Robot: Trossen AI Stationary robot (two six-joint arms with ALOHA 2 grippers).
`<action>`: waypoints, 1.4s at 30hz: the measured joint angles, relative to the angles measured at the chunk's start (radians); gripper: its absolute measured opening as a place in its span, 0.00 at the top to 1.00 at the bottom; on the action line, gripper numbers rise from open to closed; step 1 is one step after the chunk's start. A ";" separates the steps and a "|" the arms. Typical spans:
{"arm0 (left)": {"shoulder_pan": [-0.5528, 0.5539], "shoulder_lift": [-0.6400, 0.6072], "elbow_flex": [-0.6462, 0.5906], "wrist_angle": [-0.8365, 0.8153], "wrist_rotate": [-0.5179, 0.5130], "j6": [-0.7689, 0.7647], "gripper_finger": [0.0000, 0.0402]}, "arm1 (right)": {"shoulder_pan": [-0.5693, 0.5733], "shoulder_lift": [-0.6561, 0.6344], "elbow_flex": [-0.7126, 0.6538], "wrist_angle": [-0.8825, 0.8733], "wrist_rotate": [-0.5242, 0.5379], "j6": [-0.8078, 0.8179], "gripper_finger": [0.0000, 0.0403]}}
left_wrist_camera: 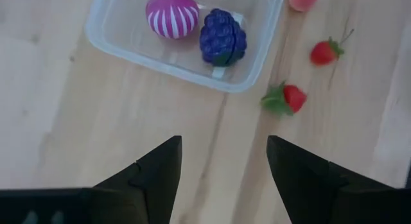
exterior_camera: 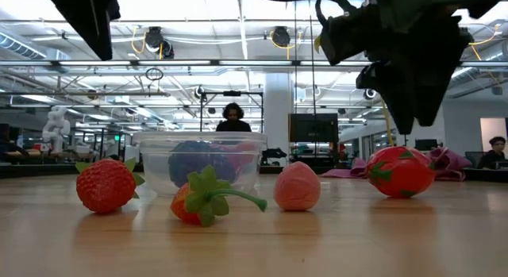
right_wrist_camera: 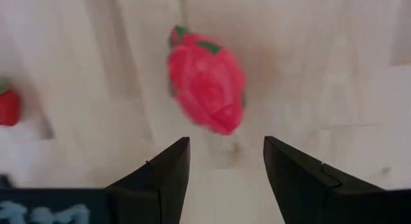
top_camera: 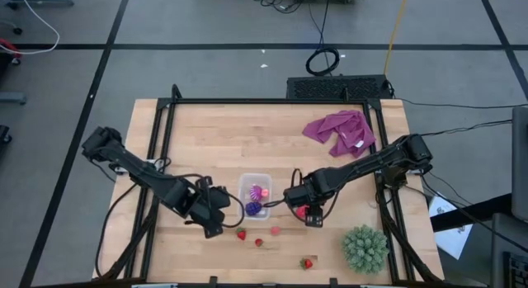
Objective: Pick and placing Produce into tupperware
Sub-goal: Put the red top left strawberry into the transparent bin
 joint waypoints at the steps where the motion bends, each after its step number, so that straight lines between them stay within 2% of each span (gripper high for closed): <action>1: 0.000 0.006 0.000 0.010 0.002 -0.031 0.42 | 0.000 0.000 0.000 0.000 0.020 -0.008 0.53; 8: 0.005 0.067 0.000 0.059 0.043 -0.276 0.42 | -0.008 0.000 0.000 -0.001 0.147 -0.078 0.53; 12: 0.005 0.108 0.000 0.071 0.098 -0.387 0.42 | -0.025 0.000 0.000 -0.001 0.154 -0.115 0.53; 27: -0.003 0.203 0.000 0.211 0.123 -0.490 0.42 | -0.082 0.000 0.000 -0.008 0.155 -0.240 0.53; 42: -0.061 0.258 0.000 0.318 0.102 -0.643 0.42 | -0.209 0.001 0.000 -0.026 0.157 -0.412 0.53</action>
